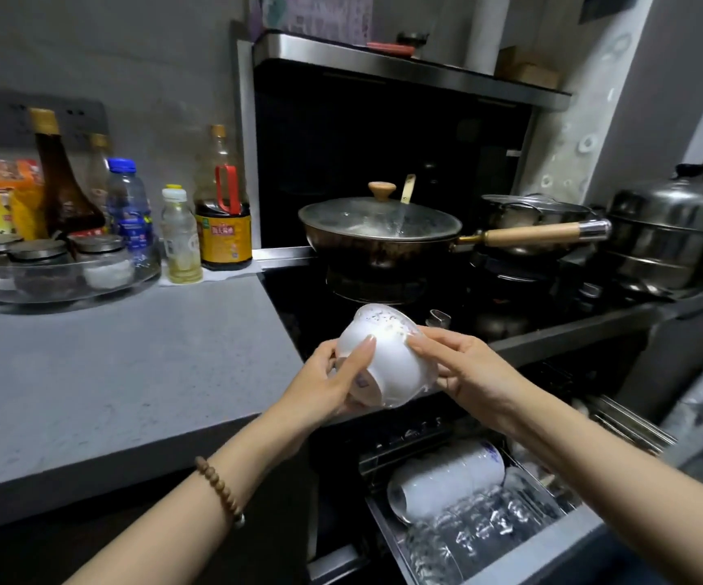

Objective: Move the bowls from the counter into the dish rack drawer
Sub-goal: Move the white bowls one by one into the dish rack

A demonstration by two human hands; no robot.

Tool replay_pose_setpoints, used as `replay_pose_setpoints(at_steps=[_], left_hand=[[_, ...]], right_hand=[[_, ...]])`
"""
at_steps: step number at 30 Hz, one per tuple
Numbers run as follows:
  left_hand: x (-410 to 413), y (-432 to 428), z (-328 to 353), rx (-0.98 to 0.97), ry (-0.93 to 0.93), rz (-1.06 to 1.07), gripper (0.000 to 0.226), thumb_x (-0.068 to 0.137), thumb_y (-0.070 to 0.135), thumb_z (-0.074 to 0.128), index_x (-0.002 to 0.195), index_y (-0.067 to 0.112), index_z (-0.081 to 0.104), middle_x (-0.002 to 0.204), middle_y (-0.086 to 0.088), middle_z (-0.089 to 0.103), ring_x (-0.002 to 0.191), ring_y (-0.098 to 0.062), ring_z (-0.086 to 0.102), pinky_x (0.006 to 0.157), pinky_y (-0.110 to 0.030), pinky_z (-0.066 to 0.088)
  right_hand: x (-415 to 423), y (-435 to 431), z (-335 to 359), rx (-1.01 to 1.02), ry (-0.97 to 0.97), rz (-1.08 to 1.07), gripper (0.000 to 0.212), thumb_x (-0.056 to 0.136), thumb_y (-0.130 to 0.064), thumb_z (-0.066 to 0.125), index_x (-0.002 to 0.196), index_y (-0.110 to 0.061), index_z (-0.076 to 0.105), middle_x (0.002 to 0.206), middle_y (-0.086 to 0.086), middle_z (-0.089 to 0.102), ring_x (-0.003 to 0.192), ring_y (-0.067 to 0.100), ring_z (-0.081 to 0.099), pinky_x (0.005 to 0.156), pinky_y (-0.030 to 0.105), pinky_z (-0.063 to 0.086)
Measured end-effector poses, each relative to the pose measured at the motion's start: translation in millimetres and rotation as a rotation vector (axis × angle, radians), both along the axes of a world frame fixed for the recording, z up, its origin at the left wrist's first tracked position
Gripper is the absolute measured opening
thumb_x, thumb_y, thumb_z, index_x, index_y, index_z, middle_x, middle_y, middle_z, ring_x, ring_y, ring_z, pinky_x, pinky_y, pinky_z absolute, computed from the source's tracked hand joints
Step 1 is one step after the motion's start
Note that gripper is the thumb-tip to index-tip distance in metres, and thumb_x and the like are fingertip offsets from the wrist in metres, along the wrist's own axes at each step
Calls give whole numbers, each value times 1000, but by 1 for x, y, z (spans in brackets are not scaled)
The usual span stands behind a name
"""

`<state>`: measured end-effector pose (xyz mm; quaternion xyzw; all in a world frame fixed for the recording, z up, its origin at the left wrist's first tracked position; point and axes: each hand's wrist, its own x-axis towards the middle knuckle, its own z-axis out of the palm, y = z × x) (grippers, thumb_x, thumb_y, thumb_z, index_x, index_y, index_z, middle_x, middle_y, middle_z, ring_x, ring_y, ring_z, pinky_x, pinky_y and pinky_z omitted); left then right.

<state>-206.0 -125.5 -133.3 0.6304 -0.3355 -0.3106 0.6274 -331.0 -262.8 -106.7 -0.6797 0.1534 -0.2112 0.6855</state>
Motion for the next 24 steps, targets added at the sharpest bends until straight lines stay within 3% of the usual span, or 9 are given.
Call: replay_pose_setpoints(at_steps=[4,9,14,18,21,24], left_hand=[[-35,-12,-24,61,31,-102,71,59,64,63,117,24,51,112,-2,64,93,-14,70,74,-29,59],[-65,-31,-66,191,53,-161,60,72,58,66,118,22,51,111,-4,64,97,-22,69,83,-45,57],[-74,-49,-99,298,54,-261,23,86,46,56,92,24,57,99,-11,61,87,-23,62,83,-38,55],[-69,-62,-123,372,35,-292,44,89,47,51,109,9,61,96,-10,63,84,-17,64,80,-35,58],[-59,-69,-144,408,30,-294,33,89,48,51,104,21,61,102,-9,66,91,-20,67,83,-36,58],[-45,-75,-168,456,106,-244,39,84,53,56,112,25,56,109,-10,64,94,-24,67,87,-42,56]], right_hand=[[-50,-17,-22,56,105,4,27,72,-22,66,96,-13,72,92,3,74,83,13,70,71,20,57],[-89,-39,-61,78,286,26,27,71,-19,69,95,-7,70,90,5,74,83,14,71,71,20,55],[-99,-55,-103,124,409,-8,40,69,-21,72,103,-1,69,95,10,74,84,16,71,72,21,56],[-94,-66,-134,139,464,-27,23,81,-20,68,101,-10,72,93,3,75,82,12,70,75,21,55],[-82,-77,-153,137,525,-14,15,81,-22,69,95,-18,74,82,-4,75,74,6,69,74,21,55],[-66,-87,-173,199,557,-12,10,80,-19,70,88,-17,75,78,-2,74,70,8,67,74,21,57]])
